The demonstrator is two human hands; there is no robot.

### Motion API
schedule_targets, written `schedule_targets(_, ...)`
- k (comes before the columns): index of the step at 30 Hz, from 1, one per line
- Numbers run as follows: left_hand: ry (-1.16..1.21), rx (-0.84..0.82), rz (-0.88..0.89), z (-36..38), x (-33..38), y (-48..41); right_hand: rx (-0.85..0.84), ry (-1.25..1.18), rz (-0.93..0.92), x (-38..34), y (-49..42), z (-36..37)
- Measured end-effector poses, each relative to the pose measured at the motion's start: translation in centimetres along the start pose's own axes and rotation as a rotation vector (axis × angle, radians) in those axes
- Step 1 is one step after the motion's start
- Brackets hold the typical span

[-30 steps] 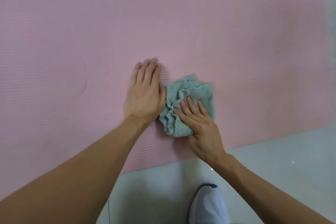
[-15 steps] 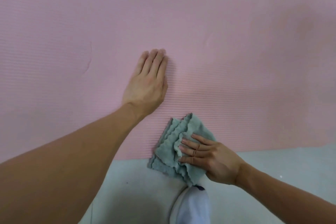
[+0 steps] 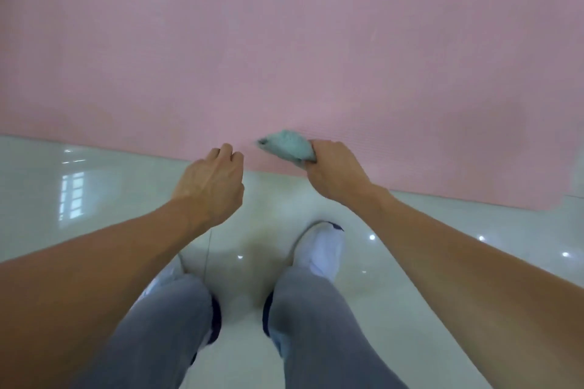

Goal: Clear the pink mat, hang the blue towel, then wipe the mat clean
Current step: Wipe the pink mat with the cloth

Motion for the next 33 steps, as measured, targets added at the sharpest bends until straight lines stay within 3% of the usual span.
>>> schedule_targets(4,0.193,-0.047,-0.073,-5.1,2.1,4.0,-0.149,-0.023,-0.1,-3.2,7.2,-4.1)
schedule_targets(7,0.223,-0.027,-0.003,-9.1,5.3,5.6,-0.175,-0.132,0.004,-1.7,11.7,-7.5)
schedule_targets(17,0.257,-0.032,0.093,-14.4,11.1,7.6,0.244,-0.714,0.574,6.5,18.9,-17.2)
schedule_targets(25,0.271,-0.12,0.014,-13.0,10.0,12.6,-0.045,-0.883,0.701,3.5,23.7,-15.3)
schedule_targets(33,0.283,-0.079,-0.113,-14.3,12.3,9.9,-0.013,-0.961,0.695,5.7,22.1,-16.6)
Point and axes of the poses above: each hand's wrist, its own y-axis away from the middle knuckle, its own z-axis out of the palm, x = y × z, the point moved 3 cm from there along -y, towards the middle knuckle, and after that the axes turned 5 degrees about x, right-handed, at the moved point
